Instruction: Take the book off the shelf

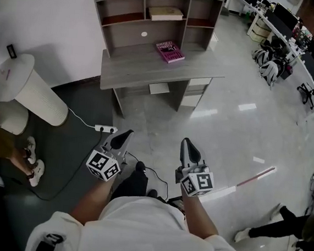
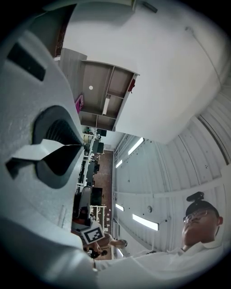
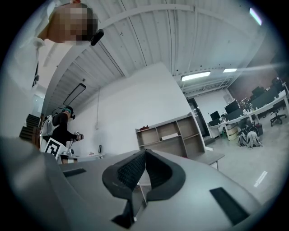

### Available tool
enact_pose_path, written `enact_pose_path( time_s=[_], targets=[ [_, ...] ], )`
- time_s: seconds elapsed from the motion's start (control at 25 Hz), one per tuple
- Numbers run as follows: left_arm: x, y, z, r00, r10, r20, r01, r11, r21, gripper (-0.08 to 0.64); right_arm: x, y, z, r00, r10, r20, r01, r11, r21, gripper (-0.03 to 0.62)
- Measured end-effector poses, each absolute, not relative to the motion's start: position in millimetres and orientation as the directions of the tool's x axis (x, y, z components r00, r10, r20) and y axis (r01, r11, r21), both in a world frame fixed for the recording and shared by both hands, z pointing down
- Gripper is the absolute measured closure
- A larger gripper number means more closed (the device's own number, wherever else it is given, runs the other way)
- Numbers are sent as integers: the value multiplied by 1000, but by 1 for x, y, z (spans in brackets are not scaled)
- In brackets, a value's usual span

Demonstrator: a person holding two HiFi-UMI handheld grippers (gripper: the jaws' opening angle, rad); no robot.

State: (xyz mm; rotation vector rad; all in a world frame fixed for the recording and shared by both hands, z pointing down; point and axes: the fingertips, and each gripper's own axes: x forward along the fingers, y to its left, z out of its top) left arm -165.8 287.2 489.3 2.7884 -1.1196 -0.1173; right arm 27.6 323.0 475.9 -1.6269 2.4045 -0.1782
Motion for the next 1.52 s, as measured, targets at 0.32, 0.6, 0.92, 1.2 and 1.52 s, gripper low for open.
enact_pose_path(
  time_s=[0.32, 0.6, 0.92, 1.2, 1.52],
  targets=[
    [-165, 207, 501, 723, -690, -32, -670, -711, 213, 543, 29, 251, 482, -343, -935, -90, -908, 355, -222, 577],
    [-157, 90, 512, 744, -667, -45, -645, -734, 213, 543, 24, 137, 489, -344, -937, -58, -922, 349, -168, 577],
    [-162, -22, 502, 732, -681, -35, -667, -726, 170, 543, 8, 18, 473, -340, -940, -40, -930, 342, -131, 577],
    [-168, -98, 505, 707, -707, 11, -698, -695, 176, 543, 9, -49, 466, -306, -951, -37, -944, 309, -118, 577],
    [-151, -157, 504, 719, -695, 17, -684, -703, 192, 543, 18, -101, 465, -299, -954, -35, -945, 301, -126, 577]
  ],
)
